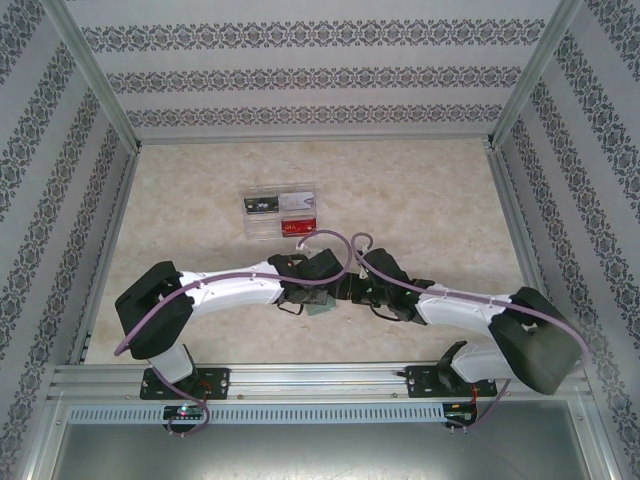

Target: Take the credit cards out of the card holder

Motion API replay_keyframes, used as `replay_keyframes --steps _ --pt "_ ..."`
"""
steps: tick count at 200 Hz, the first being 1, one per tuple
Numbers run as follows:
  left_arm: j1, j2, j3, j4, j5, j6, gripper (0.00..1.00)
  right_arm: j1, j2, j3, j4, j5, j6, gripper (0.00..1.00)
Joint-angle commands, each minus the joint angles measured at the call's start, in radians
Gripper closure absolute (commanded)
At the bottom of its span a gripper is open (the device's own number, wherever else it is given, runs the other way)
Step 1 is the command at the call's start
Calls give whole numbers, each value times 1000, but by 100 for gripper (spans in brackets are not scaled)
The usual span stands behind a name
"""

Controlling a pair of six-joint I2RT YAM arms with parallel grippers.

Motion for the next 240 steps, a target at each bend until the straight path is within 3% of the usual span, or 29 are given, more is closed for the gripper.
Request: replay_keyframes --steps 1,38,57,119,203,228,240 --pt "14 -15 -8 44 8 24 100 21 64 15 128 -75 68 37" --pt "14 -13 -13 63 20 23 100 41 159 16 221 -119 115 38" --pt "15 -15 -14 69 25 24 100 44 191 15 252 -126 135 44" --pt "17 -69 -43 52 -4 26 100 42 222 -3 266 -96 154 100" --pt "99 -284 -215 10 -41 8 100 0 129 -72 232 -30 153 100" --pt "103 -316 -234 32 -23 23 100 5 119 -71 231 -37 145 100" --pt "103 -304 -228 61 12 40 95 16 113 -68 232 -34 137 100"
